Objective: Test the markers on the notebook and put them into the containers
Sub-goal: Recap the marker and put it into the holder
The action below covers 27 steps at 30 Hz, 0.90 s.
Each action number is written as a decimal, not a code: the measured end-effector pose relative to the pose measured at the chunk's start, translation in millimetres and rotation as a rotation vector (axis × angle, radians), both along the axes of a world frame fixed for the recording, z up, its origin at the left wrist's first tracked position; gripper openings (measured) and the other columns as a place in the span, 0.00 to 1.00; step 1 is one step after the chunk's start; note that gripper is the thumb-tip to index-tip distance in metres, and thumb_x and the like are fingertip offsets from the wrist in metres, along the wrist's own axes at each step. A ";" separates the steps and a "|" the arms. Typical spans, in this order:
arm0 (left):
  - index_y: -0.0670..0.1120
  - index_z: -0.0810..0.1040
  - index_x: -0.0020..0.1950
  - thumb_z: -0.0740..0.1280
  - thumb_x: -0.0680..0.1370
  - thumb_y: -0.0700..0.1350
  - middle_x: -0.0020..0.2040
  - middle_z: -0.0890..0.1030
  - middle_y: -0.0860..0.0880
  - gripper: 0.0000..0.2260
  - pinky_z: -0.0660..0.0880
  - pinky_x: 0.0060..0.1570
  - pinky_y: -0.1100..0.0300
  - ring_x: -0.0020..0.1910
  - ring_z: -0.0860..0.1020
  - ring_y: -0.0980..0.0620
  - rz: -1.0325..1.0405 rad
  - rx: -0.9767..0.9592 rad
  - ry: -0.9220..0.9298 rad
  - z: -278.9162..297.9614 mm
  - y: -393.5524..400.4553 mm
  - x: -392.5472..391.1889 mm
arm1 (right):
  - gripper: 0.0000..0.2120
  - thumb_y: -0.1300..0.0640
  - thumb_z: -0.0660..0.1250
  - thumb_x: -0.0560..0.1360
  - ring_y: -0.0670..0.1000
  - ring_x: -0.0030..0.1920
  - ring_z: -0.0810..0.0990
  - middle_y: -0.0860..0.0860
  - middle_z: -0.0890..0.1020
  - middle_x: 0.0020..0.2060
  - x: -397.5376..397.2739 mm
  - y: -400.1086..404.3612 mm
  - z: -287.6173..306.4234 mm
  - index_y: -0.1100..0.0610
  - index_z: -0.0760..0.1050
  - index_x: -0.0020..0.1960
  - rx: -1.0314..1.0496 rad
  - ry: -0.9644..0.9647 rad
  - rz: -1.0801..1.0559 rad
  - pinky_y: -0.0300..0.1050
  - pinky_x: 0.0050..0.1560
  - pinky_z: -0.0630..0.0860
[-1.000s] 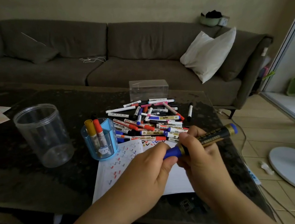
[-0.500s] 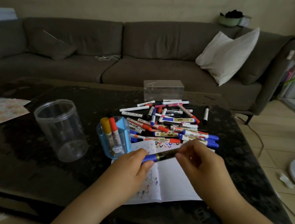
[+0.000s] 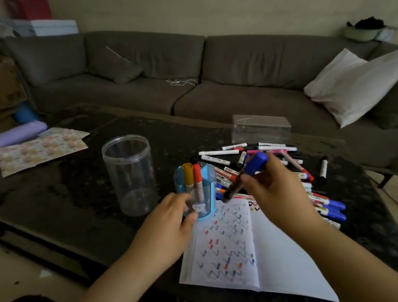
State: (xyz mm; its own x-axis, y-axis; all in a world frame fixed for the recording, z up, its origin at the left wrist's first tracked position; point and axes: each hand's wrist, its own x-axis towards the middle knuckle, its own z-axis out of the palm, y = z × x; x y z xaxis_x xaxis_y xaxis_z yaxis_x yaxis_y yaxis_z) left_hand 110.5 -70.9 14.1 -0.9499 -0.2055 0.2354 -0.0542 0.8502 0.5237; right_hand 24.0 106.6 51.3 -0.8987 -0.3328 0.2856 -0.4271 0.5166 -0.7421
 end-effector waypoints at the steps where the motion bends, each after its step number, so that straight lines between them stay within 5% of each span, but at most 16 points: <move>1: 0.54 0.63 0.70 0.59 0.80 0.51 0.59 0.69 0.58 0.19 0.68 0.49 0.70 0.52 0.71 0.62 0.019 0.006 0.002 -2.3 -2.8 -1.6 | 0.07 0.54 0.65 0.77 0.41 0.41 0.78 0.42 0.78 0.39 -3.6 -5.3 4.0 0.46 0.68 0.51 -0.030 -0.003 0.010 0.32 0.37 0.72; 8: 0.52 0.61 0.72 0.60 0.80 0.48 0.70 0.62 0.56 0.21 0.58 0.62 0.70 0.68 0.63 0.59 0.013 -0.035 0.037 -8.9 -12.7 -15.8 | 0.04 0.53 0.61 0.79 0.39 0.39 0.76 0.42 0.76 0.40 -19.2 -46.3 7.6 0.49 0.66 0.52 0.038 0.005 0.104 0.29 0.34 0.71; 17: 0.52 0.59 0.74 0.60 0.80 0.46 0.72 0.62 0.55 0.23 0.60 0.68 0.63 0.70 0.62 0.57 -0.038 -0.053 -0.011 -18.2 -25.1 -32.6 | 0.13 0.51 0.61 0.79 0.36 0.36 0.71 0.40 0.70 0.39 -27.3 -67.4 10.3 0.52 0.67 0.62 0.188 0.115 0.138 0.26 0.31 0.67; 27: 0.53 0.61 0.74 0.61 0.79 0.45 0.72 0.60 0.58 0.23 0.62 0.67 0.65 0.69 0.64 0.59 -0.034 -0.044 0.033 -26.5 -25.4 -32.3 | 0.10 0.51 0.63 0.78 0.38 0.36 0.71 0.45 0.73 0.43 -32.0 -75.7 14.7 0.52 0.68 0.58 0.223 0.187 0.205 0.26 0.34 0.67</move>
